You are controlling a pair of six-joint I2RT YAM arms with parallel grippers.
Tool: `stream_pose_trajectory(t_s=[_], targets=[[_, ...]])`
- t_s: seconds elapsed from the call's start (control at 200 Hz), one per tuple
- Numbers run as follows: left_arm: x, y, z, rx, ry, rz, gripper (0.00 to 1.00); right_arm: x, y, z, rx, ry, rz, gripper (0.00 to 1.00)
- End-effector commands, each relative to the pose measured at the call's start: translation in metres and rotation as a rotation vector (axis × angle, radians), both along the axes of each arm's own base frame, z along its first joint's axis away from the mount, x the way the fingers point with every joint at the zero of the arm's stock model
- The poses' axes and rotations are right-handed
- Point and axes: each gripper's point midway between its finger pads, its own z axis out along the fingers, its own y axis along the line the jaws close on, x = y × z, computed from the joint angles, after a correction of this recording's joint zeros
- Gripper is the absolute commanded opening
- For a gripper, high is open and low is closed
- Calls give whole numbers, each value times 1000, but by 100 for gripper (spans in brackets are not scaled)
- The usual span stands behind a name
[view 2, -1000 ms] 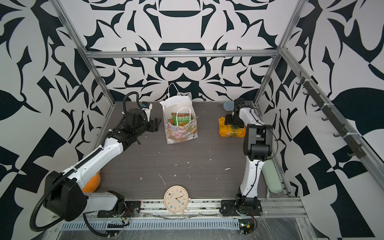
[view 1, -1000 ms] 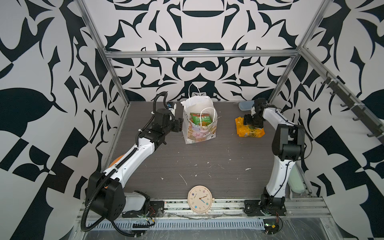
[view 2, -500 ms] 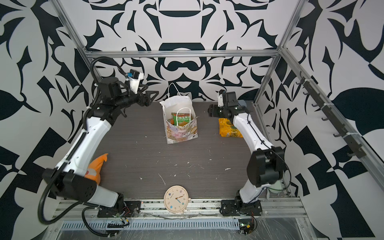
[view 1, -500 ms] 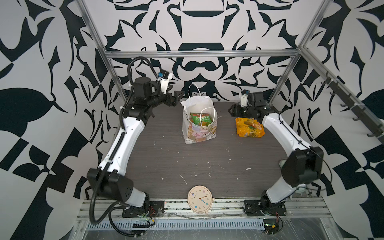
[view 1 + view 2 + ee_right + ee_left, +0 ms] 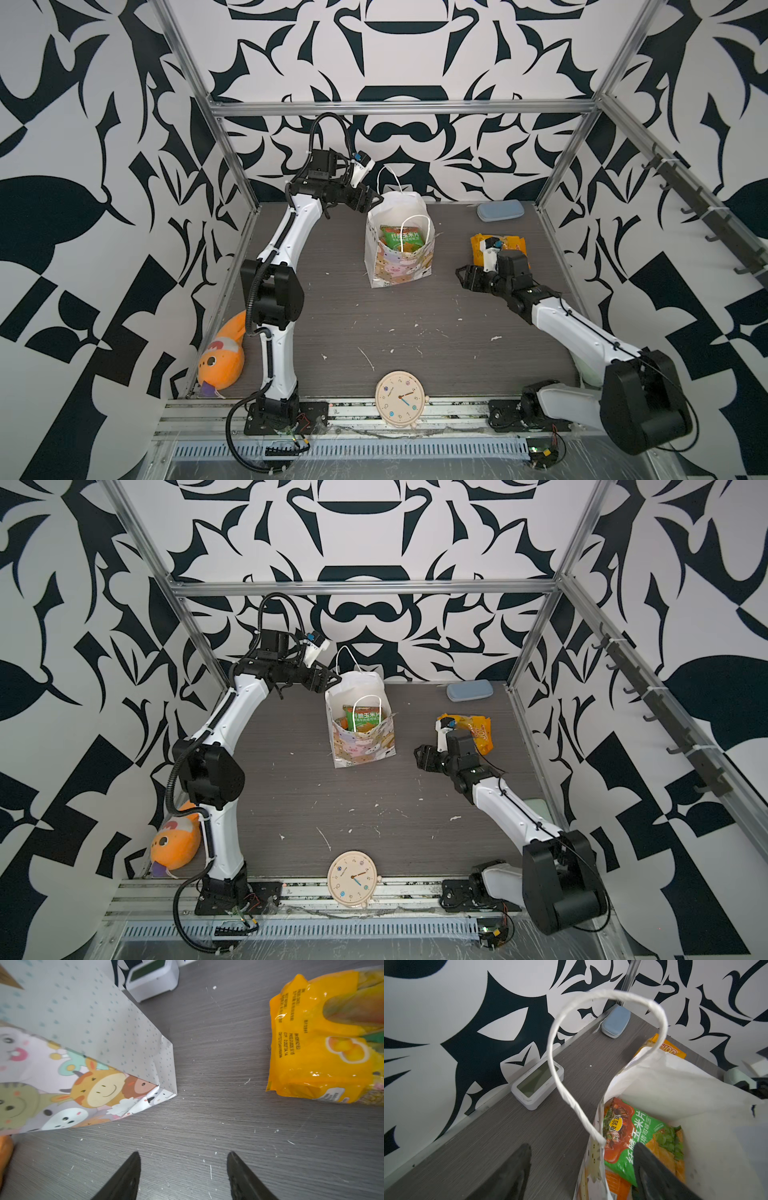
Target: Take the snacks out of the paper bag
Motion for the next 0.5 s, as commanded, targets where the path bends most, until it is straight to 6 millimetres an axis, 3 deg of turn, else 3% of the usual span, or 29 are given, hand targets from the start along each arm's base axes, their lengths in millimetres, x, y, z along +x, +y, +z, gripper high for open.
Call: stream_pose_trajectory(t_s=[0.0, 0.085, 0.24, 0.495], targets=[[-9, -10, -18, 76, 35, -44, 71, 8, 10, 20, 49, -109, -10, 69], [-10, -14, -32, 106, 69, -53, 64, 5, 20, 10, 42, -92, 19, 68], [-18, -18, -49, 161, 96, -71, 43, 6, 38, 2, 54, -80, 46, 68], [-35, -25, -38, 206, 40, -108, 17, 7, 65, -27, 48, 6, 55, 67]])
